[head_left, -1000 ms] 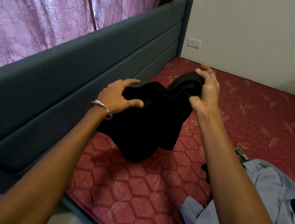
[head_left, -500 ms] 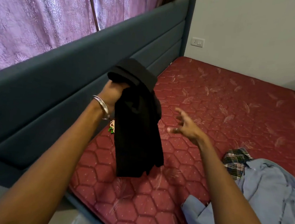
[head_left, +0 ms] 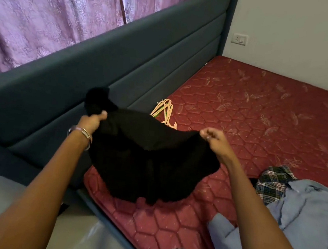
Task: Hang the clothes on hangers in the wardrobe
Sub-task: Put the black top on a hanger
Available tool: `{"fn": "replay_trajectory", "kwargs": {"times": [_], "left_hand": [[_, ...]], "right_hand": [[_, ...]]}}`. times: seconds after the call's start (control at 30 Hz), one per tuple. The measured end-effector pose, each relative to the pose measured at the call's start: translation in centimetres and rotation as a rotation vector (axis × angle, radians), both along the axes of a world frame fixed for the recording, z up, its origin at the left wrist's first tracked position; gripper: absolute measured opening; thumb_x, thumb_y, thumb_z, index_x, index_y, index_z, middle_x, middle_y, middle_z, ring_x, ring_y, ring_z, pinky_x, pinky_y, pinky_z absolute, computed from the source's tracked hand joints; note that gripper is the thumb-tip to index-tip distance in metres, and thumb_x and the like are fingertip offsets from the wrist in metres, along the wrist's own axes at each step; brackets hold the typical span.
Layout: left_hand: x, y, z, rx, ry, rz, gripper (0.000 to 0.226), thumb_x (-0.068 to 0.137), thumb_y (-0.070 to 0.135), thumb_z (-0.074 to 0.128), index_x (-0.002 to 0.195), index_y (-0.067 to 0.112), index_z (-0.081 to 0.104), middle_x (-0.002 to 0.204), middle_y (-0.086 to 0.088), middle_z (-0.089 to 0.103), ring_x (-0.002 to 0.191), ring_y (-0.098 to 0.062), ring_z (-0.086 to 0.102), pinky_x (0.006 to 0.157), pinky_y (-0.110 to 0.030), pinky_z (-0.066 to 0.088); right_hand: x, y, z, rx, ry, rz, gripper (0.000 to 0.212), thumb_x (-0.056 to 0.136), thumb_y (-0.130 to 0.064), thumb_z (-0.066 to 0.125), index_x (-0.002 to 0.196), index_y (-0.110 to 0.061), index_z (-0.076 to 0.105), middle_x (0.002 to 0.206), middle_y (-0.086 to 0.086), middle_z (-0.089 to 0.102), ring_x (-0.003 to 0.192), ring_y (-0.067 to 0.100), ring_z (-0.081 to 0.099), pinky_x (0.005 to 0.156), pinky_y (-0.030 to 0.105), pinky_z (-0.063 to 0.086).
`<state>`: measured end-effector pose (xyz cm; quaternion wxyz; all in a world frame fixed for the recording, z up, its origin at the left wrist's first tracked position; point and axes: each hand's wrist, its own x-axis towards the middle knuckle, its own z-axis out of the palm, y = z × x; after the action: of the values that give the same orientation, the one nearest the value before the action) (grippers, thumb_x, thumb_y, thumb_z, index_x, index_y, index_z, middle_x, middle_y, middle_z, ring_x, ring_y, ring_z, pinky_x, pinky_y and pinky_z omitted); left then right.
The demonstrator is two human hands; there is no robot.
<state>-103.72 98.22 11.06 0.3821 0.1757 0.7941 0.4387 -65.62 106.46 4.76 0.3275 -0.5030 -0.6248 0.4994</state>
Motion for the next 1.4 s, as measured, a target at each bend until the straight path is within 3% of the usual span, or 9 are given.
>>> {"fn": "replay_trajectory", "kwargs": {"times": [0.3,0.43,0.57,0.7,0.83,0.97,1.17,1.3,1.4], "left_hand": [[9.2,-2.7,-4.9,-0.295,0.489,-0.713,0.059,0.078,0.044,0.073,0.122,0.007,0.059,0.120,-0.013,0.062,0.109,-0.027,0.060,0.089,-0.032,0.047],[15.4,-2.1,-3.1,-0.017,0.190,-0.990,0.023,0.082,0.028,0.072,0.091,0.008,0.067,0.073,0.001,0.065,0.055,-0.003,0.058,0.055,-0.023,0.047],[16.5,-2.9,-4.8,-0.071,0.118,-1.180,0.060,0.070,0.034,0.081,0.116,0.008,0.053,0.090,-0.004,0.061,0.067,-0.004,0.054,0.056,-0.016,0.045],[15.1,-4.3,-7.4,-0.025,0.433,-1.026,0.122,0.039,0.062,0.085,0.142,0.022,0.032,0.128,0.001,0.045,0.116,-0.015,0.045,0.101,-0.033,0.042],[13.5,-3.7,-8.5,0.206,0.477,-0.565,0.038,0.068,0.006,0.082,0.102,0.000,0.067,0.094,-0.016,0.065,0.091,-0.030,0.064,0.078,-0.034,0.047],[11.0,-3.0,-5.1,0.401,0.227,-0.377,0.022,0.073,-0.011,0.071,0.078,0.009,0.064,0.064,0.008,0.061,0.057,0.008,0.055,0.062,-0.016,0.046],[8.9,-1.5,0.6,0.593,0.204,-0.299,0.030,0.076,-0.012,0.065,0.077,0.018,0.064,0.062,0.017,0.066,0.062,0.005,0.059,0.066,-0.012,0.048],[10.6,-0.5,3.6,0.641,0.280,-0.547,0.032,0.077,-0.018,0.058,0.088,0.011,0.065,0.072,0.016,0.068,0.070,0.005,0.062,0.072,-0.012,0.049],[11.1,0.5,5.4,0.639,0.437,-0.820,0.045,0.074,-0.023,0.052,0.087,0.017,0.068,0.076,0.020,0.069,0.079,0.004,0.063,0.078,-0.014,0.047]], "right_hand": [[-4.1,1.1,7.0,0.036,-0.257,0.075,0.033,0.090,-0.023,0.066,0.067,-0.001,0.060,0.059,-0.001,0.048,0.052,0.005,0.040,0.052,0.025,0.031],[-7.7,0.3,9.7,-0.168,0.028,-0.072,0.041,0.092,-0.009,0.062,0.056,-0.011,0.042,0.051,0.002,0.034,0.033,0.008,0.031,0.034,0.019,0.029],[-7.9,0.9,13.6,-0.420,0.468,-0.252,0.024,0.095,0.005,0.048,0.073,-0.004,0.047,0.065,0.006,0.038,0.041,0.015,0.044,0.033,0.024,0.046],[-6.4,2.7,15.7,-0.542,0.795,-0.417,0.017,0.097,0.005,0.043,0.083,-0.001,0.050,0.080,0.013,0.049,0.065,0.025,0.057,0.064,0.052,0.055],[-4.8,3.5,16.3,-0.522,0.886,-0.500,0.026,0.098,0.006,0.035,0.078,-0.003,0.049,0.074,0.014,0.053,0.068,0.028,0.055,0.059,0.047,0.056],[-1.8,4.6,13.8,-0.472,0.802,-0.655,0.019,0.094,0.009,0.039,0.087,0.000,0.054,0.064,0.013,0.056,0.044,0.022,0.060,0.030,0.031,0.046],[2.1,2.5,8.6,-0.475,0.270,-0.598,0.029,0.093,0.012,0.028,0.075,-0.003,0.046,0.062,0.008,0.039,0.021,0.002,0.025,0.029,0.008,0.016],[0.1,-0.4,9.0,-0.221,-0.023,-0.234,0.008,0.092,-0.003,0.059,0.097,-0.009,0.061,0.074,0.007,0.059,0.046,0.008,0.045,0.040,0.020,0.029],[-2.9,-2.0,10.3,-0.047,-0.036,0.176,0.052,0.082,0.002,0.068,0.129,-0.013,0.051,0.105,0.000,0.062,0.087,0.013,0.058,0.062,0.025,0.052]]}}
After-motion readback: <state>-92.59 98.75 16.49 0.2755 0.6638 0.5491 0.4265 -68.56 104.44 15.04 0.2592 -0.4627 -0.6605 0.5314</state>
